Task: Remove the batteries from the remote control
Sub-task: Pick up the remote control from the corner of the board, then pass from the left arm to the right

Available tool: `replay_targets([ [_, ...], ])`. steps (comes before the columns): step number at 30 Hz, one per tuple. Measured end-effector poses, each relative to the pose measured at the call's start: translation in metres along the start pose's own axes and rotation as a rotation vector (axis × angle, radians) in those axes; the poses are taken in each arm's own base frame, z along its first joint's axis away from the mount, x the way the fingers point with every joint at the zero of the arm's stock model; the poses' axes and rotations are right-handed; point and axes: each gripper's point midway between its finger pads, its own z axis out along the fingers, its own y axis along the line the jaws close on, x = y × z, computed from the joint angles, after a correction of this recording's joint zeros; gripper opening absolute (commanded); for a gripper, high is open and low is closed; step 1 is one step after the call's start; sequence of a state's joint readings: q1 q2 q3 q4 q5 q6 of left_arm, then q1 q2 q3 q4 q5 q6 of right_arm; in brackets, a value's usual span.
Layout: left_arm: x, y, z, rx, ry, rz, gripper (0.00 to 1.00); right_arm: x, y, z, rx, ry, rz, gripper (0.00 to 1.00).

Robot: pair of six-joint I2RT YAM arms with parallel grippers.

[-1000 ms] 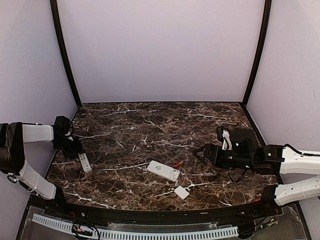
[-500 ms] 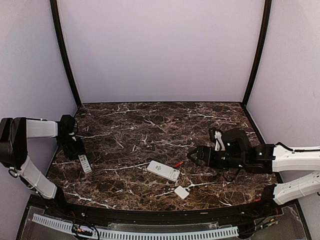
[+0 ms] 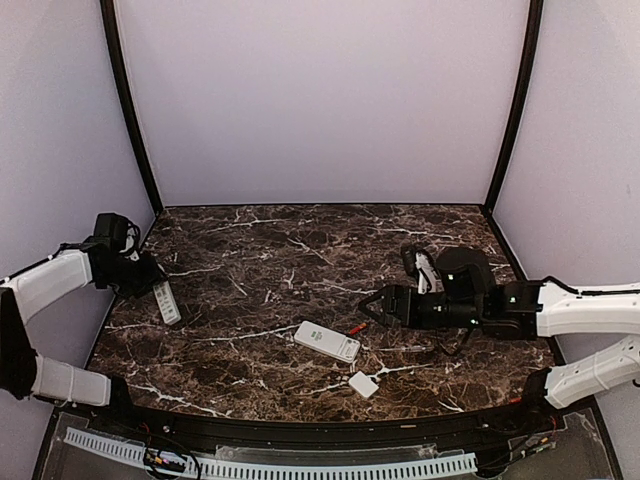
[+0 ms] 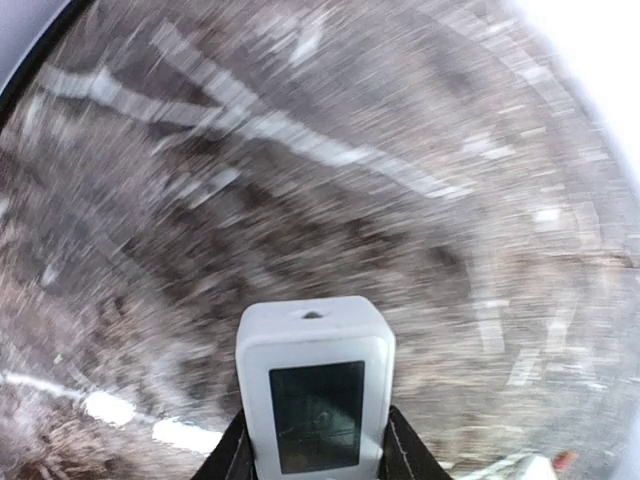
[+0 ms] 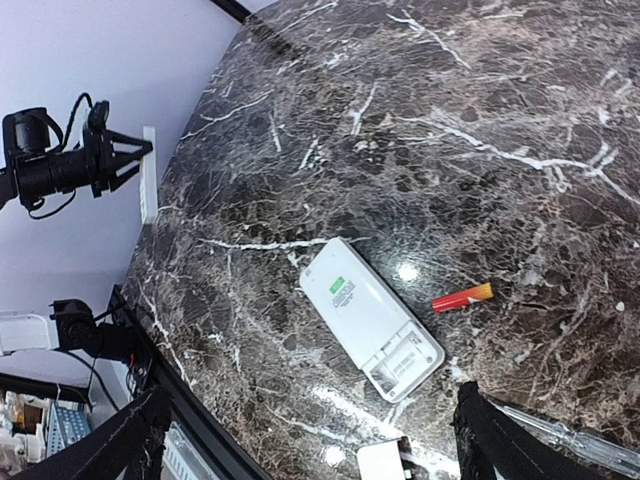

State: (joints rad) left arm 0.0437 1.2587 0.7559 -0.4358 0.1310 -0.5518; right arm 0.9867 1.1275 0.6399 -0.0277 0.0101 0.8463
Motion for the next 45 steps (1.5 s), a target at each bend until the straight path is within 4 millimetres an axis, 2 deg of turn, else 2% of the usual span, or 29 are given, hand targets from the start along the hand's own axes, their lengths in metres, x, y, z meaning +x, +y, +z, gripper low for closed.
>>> replay_targets([
  [2, -0.015, -0.027, -0.026, 0.135, -0.086, 0.019, 0.29, -0.003, 0.009, -0.002, -0.038, -0.003, -0.015, 0.97],
  [4, -0.021, -0.051, -0.048, 0.257, -0.133, 0.04, 0.28, -0.007, 0.02, -0.005, -0.078, -0.004, -0.029, 0.98],
  [8, -0.015, -0.101, -0.087, 0.506, -0.162, 0.109, 0.28, -0.019, 0.053, -0.013, -0.189, -0.005, -0.062, 0.98],
  [10, -0.001, -0.135, -0.112, 0.658, -0.158, 0.183, 0.28, -0.027, 0.071, -0.019, -0.248, -0.006, -0.077, 0.98],
  [13, 0.03, -0.184, -0.156, 0.899, -0.138, 0.316, 0.28, -0.042, 0.101, -0.028, -0.334, -0.018, -0.095, 0.98],
  [17, 0.066, -0.228, -0.213, 1.184, -0.107, 0.438, 0.28, -0.059, 0.141, -0.038, -0.447, -0.032, -0.123, 0.98],
  [21, 0.097, -0.256, -0.249, 1.367, -0.058, 0.511, 0.27, -0.064, 0.173, -0.045, -0.522, -0.033, -0.16, 0.97],
  [25, 0.131, -0.285, -0.275, 1.511, 0.017, 0.574, 0.27, -0.058, 0.207, -0.055, -0.591, -0.032, -0.211, 0.93],
  [30, 0.16, -0.314, -0.307, 1.644, 0.057, 0.634, 0.27, -0.046, 0.228, -0.062, -0.634, -0.025, -0.252, 0.92],
  [35, 0.169, -0.329, -0.342, 1.759, 0.02, 0.657, 0.27, -0.034, 0.24, -0.063, -0.664, -0.018, -0.268, 0.93],
  [41, 0.165, -0.332, -0.355, 1.801, -0.032, 0.642, 0.27, -0.024, 0.255, -0.067, -0.703, -0.016, -0.307, 0.88],
  [43, 0.167, -0.332, -0.356, 1.805, -0.031, 0.64, 0.26, -0.023, 0.258, -0.066, -0.708, -0.015, -0.321, 0.84],
  [45, 0.169, -0.333, -0.357, 1.809, -0.027, 0.64, 0.26, -0.023, 0.261, -0.065, -0.714, -0.016, -0.331, 0.72],
])
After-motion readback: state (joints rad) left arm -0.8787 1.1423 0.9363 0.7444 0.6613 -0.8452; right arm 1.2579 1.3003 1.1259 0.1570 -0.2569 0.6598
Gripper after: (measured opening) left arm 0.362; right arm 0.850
